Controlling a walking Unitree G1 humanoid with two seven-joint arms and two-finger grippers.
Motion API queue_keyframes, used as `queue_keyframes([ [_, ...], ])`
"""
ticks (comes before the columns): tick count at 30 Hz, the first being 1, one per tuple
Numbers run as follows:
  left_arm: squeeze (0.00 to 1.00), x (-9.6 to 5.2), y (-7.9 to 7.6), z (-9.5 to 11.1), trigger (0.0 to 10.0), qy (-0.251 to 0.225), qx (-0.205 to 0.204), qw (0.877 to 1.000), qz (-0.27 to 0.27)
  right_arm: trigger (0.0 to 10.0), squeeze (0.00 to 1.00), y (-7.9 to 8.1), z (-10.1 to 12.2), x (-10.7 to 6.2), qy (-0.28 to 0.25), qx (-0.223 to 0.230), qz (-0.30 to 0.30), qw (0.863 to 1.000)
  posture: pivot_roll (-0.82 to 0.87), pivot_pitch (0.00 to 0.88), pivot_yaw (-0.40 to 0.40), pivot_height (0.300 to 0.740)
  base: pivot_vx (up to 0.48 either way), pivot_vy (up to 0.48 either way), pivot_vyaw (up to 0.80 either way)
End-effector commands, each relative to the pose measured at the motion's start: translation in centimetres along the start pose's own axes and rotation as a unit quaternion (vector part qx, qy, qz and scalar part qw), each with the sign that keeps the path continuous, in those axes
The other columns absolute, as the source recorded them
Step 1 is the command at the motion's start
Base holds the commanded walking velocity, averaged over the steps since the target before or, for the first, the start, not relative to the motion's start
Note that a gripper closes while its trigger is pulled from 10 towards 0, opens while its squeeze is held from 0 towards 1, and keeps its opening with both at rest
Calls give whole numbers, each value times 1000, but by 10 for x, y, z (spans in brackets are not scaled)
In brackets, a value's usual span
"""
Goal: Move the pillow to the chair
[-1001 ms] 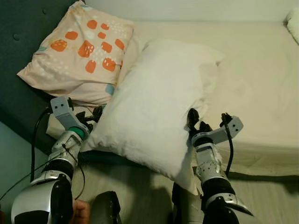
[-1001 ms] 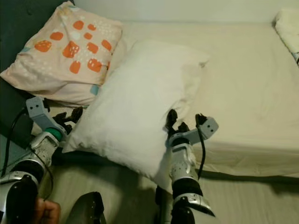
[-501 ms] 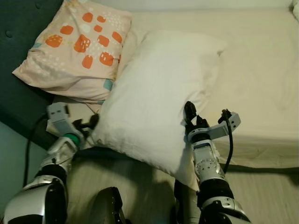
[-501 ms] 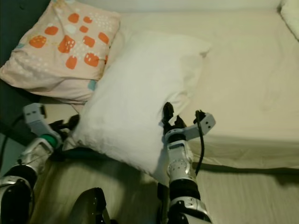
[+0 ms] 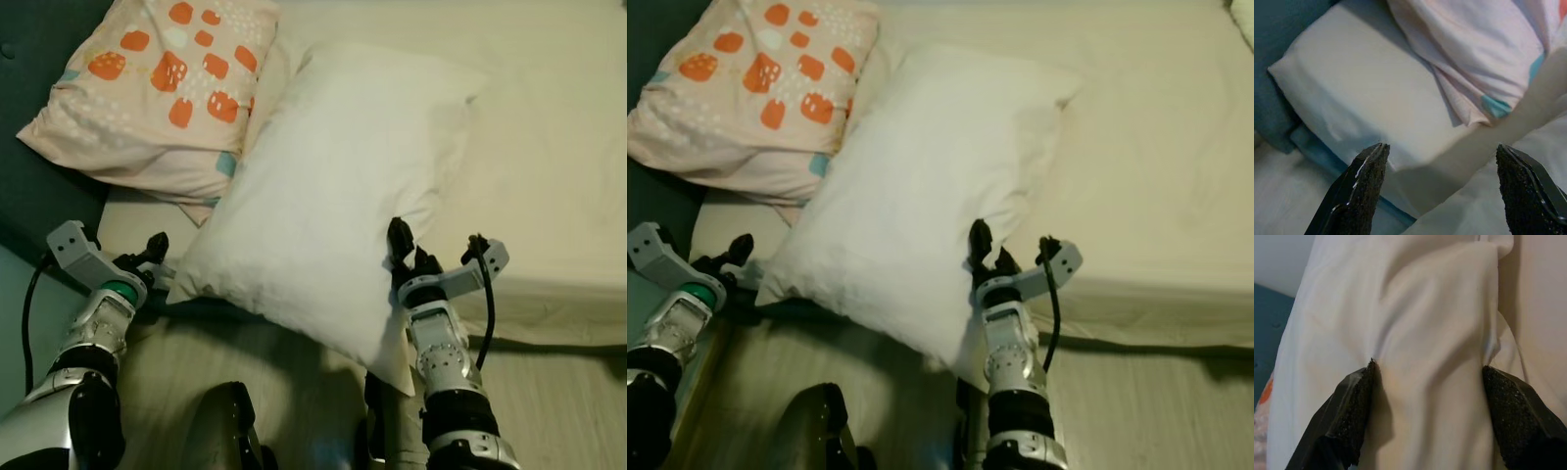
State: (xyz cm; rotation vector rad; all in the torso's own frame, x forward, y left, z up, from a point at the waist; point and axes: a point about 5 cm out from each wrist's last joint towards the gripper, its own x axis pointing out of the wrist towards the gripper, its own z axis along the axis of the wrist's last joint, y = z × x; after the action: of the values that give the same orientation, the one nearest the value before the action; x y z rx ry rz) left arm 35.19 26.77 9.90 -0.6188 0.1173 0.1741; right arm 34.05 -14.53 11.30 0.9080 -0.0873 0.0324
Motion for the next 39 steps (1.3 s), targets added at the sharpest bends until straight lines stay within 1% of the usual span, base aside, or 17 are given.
queue_keyframes([
  [1, 1000, -5, 12, -3, 10000, 9, -15, 1000, 18, 10000, 1000, 6, -28, -9, 44, 19, -4, 999, -48, 292, 164, 572, 0, 0, 0],
  [3, 1000, -3, 6, -3, 10000, 9, -24, 1000, 4, 10000, 1000, 10, -28, -11, 49, 13, 8, 999, -67, 305, 174, 572, 0, 0, 0],
  [6, 1000, 3, -10, -1, 10000, 9, -44, 998, -40, 10000, 1000, 9, -26, -16, 52, 28, 6, 998, -73, 311, 182, 572, 0, 0, 0],
  [8, 1000, 3, -10, -1, 10000, 9, -44, 998, -40, 10000, 1000, 9, -26, -16, 52, 28, 6, 998, -73, 311, 182, 572, 0, 0, 0],
  [10, 1000, 7, -20, 2, 10000, 8, -37, 998, -56, 10000, 1000, 9, -24, -19, 53, 40, 9, 998, -63, 313, 191, 572, 0, 0, 0],
  [11, 1000, 7, -20, 2, 10000, 8, -37, 998, -56, 10000, 1000, 9, -24, -19, 53, 40, 9, 998, -63, 313, 191, 572, 0, 0, 0],
  [13, 1000, 11, -31, 5, 10000, 4, -44, 996, -75, 10000, 1000, 12, -24, -22, 55, 65, 21, 996, -57, 321, 189, 572, 0, 0, 0],
  [14, 1000, 11, -31, 5, 10000, 4, -44, 996, -75, 10000, 1000, 12, -24, -22, 55, 65, 21, 996, -57, 321, 189, 572, 0, 0, 0],
  [15, 1000, 13, -43, 1, 10000, 11, -56, 993, -99, 10000, 1000, 15, -26, -25, 68, 80, 34, 994, -61, 318, 180, 572, 0, 0, 0],
  [16, 1000, 13, -43, 1, 10000, 11, -56, 993, -99, 10000, 1000, 15, -26, -25, 68, 80, 34, 994, -61, 318, 180, 572, 0, 0, 0],
  [17, 1000, 13, -51, -7, 10000, 25, -55, 992, -112, 10000, 1000, 17, -30, -27, 84, 74, 42, 993, -63, 315, 174, 572, 0, 0, 0],
  [21, 1000, 13, -55, -16, 10000, 33, -66, 990, -116, 10000, 1000, 18, -33, -28, 96, 61, 45, 992, -67, 316, 173, 572, 0, 0, 0],
  [26, 1000, 7, -64, -42, 10000, 70, -89, 983, -144, 10000, 1000, 27, -34, -27, 100, 68, 57, 991, -81, 310, 187, 572, 0, 0, 0],
  [28, 1000, 7, -64, -42, 10000, 70, -89, 983, -144, 10000, 1000, 27, -34, -27, 100, 68, 57, 991, -81, 310, 187, 572, 0, 0, 0],
  [30, 1000, 3, -74, -59, 10000, 108, -92, 973, -180, 10000, 1000, 31, -34, -30, 109, 71, 69, 989, -81, 308, 192, 572, 0, 0, 0],
  [36, 1000, 1, -77, -65, 10000, 126, -78, 971, -187, 10000, 1000, 32, -37, -34, 124, 65, 78, 987, -81, 308, 193, 572, 0, 0, 0],
  [39, 1000, -1, -81, -72, 10000, 149, -78, 963, -209, 10000, 1000, 27, -35, -34, 117, 68, 65, 989, -77, 305, 195, 572, 0, 0, 0],
])
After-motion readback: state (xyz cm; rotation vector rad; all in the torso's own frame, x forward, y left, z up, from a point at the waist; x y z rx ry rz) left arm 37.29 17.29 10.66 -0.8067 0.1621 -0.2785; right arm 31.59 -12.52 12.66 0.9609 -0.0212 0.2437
